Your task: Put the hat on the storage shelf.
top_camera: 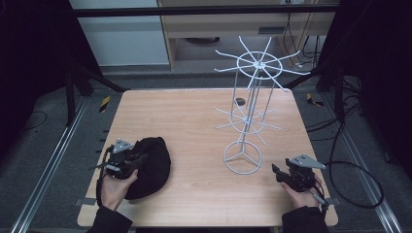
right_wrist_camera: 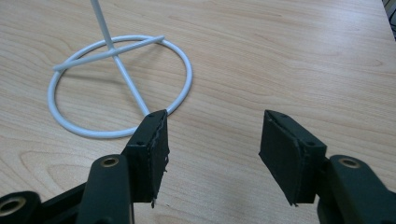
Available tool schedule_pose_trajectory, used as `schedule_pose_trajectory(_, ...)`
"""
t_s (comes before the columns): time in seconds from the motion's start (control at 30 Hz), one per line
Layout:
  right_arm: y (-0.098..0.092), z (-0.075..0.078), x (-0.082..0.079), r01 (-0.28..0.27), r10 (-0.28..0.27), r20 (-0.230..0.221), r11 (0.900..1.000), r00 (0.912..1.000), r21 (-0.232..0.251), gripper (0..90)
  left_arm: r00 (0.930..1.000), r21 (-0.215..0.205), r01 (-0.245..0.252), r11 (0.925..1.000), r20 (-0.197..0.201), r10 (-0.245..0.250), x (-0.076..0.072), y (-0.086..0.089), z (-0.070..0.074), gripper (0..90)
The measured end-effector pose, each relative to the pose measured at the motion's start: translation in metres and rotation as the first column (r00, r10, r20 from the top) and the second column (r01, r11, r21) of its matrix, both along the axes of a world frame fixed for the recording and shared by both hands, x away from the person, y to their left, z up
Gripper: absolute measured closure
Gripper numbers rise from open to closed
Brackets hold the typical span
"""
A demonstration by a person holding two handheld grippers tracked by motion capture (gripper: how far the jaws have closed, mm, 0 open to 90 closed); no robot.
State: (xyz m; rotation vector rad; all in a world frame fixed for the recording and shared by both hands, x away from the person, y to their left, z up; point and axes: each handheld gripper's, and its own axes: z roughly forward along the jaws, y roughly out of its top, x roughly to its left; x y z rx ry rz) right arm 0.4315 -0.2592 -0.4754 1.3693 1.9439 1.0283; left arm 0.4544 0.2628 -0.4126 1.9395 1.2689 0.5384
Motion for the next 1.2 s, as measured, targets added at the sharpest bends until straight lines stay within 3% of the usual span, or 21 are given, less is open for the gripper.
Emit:
schedule_pose_trajectory(0.2,-0.001,-0.001,0.000,0.001,-0.001,0.002,1.000,1.0000,-0.004,41.3,0.9959,-0.037,0.036,0.9987,0.085,-0.033,-0.011,-0.001,0.015,78.9)
schedule_pose_trajectory(0.23,-0.001,-0.001,0.001,0.001,-0.001,0.002,1.000,1.0000,-0.004,41.1,0.9908,-0.051,0.051,0.9974,0.128,-0.044,-0.017,-0.003,0.022,79.0)
schedule_pose_trajectory(0.3,-0.001,-0.001,0.001,0.002,-0.002,0.003,1.000,1.0000,-0.005,41.0,0.9874,-0.062,0.061,0.9962,0.150,-0.051,-0.019,-0.003,0.025,79.0)
schedule_pose_trajectory(0.33,-0.001,-0.001,0.001,0.003,-0.003,0.003,1.000,1.0000,-0.006,40.9,0.9789,-0.087,0.084,0.9927,0.193,-0.066,-0.025,-0.005,0.033,78.9)
schedule_pose_trajectory(0.43,-0.001,-0.001,0.000,0.004,-0.004,0.004,1.000,1.0000,-0.006,40.8,0.9706,-0.120,0.105,0.9872,0.228,-0.076,-0.031,-0.007,0.042,79.0)
schedule_pose_trajectory(0.47,-0.001,-0.001,0.000,0.006,-0.006,0.004,1.000,1.0000,-0.007,40.6,0.9605,-0.141,0.126,0.9820,0.265,-0.085,-0.038,-0.008,0.052,78.9)
schedule_pose_trajectory(0.5,-0.001,-0.001,0.000,0.006,-0.006,0.004,1.000,1.0000,-0.007,40.6,0.9605,-0.141,0.126,0.9820,0.265,-0.085,-0.038,-0.008,0.052,79.0)
schedule_pose_trajectory(0.53,-0.001,-0.001,0.001,0.007,-0.007,0.002,1.000,1.0000,-0.002,40.5,0.9473,-0.161,0.150,0.9755,0.306,-0.096,-0.043,-0.009,0.061,78.9)
schedule_pose_trajectory(0.6,-0.001,-0.002,0.002,0.008,-0.008,0.005,1.000,1.0000,-0.010,40.3,0.9327,-0.176,0.175,0.9688,0.345,-0.106,-0.047,-0.010,0.071,78.9)
schedule_pose_trajectory(0.63,-0.001,-0.002,0.002,0.008,-0.008,0.005,1.000,1.0000,-0.010,40.3,0.9327,-0.176,0.175,0.9688,0.345,-0.106,-0.047,-0.010,0.071,78.9)
schedule_pose_trajectory(0.67,-0.001,-0.002,0.003,0.015,-0.015,0.002,1.000,0.9999,-0.007,40.2,0.9192,-0.196,0.199,0.9602,0.377,-0.114,-0.049,-0.010,0.079,78.9)
schedule_pose_trajectory(0.7,-0.001,-0.002,0.003,0.017,-0.017,0.001,1.000,0.9999,-0.007,40.2,0.9127,-0.213,0.212,0.9537,0.392,-0.116,-0.050,-0.010,0.083,78.9)
schedule_pose_trajectory(0.73,-0.002,-0.003,0.003,0.017,-0.017,0.005,1.000,0.9998,-0.010,40.1,0.9080,-0.229,0.229,0.9462,0.401,-0.123,-0.050,-0.010,0.087,78.9)
schedule_pose_trajectory(0.77,-0.002,-0.003,0.003,0.017,-0.017,0.005,1.000,0.9998,-0.010,40.1,0.9080,-0.229,0.229,0.9462,0.401,-0.123,-0.050,-0.010,0.087,78.9)
schedule_pose_trajectory(0.8,-0.002,-0.002,0.001,0.017,-0.017,0.006,1.000,0.9998,-0.002,39.9,0.8948,-0.248,0.252,0.9354,0.428,-0.128,-0.050,-0.011,0.093,78.9)
schedule_pose_trajectory(0.83,-0.001,-0.002,0.001,0.018,-0.018,0.009,1.000,0.9998,-0.003,39.6,0.8948,-0.248,0.252,0.9354,0.428,-0.128,-0.050,-0.011,0.093,78.9)
schedule_pose_trajectory(0.87,-0.001,-0.002,0.001,0.018,-0.018,0.012,1.000,0.9998,-0.003,39.6,0.8888,-0.252,0.263,0.9314,0.439,-0.133,-0.050,-0.012,0.097,78.9)
schedule_pose_trajectory(0.9,-0.001,-0.001,0.001,0.017,-0.017,0.012,1.000,0.9998,-0.005,39.6,0.8738,-0.264,0.285,0.9213,0.467,-0.137,-0.050,-0.014,0.102,78.9)
schedule_pose_trajectory(0.93,-0.001,-0.002,0.001,0.017,-0.017,0.014,1.000,0.9998,-0.009,39.6,0.8738,-0.264,0.285,0.9213,0.467,-0.137,-0.050,-0.014,0.102,78.9)
schedule_pose_trajectory(1.0,0.000,-0.002,0.002,0.014,-0.014,0.014,1.000,0.9998,-0.010,39.6,0.8652,-0.271,0.303,0.9135,0.480,-0.145,-0.048,-0.016,0.109,78.9)
schedule_pose_trajectory(1.2,-0.001,-0.002,0.002,0.013,-0.013,0.016,1.000,0.9998,-0.011,39.5,0.8321,-0.275,0.340,0.8992,0.534,-0.152,-0.043,-0.026,0.129,78.9)
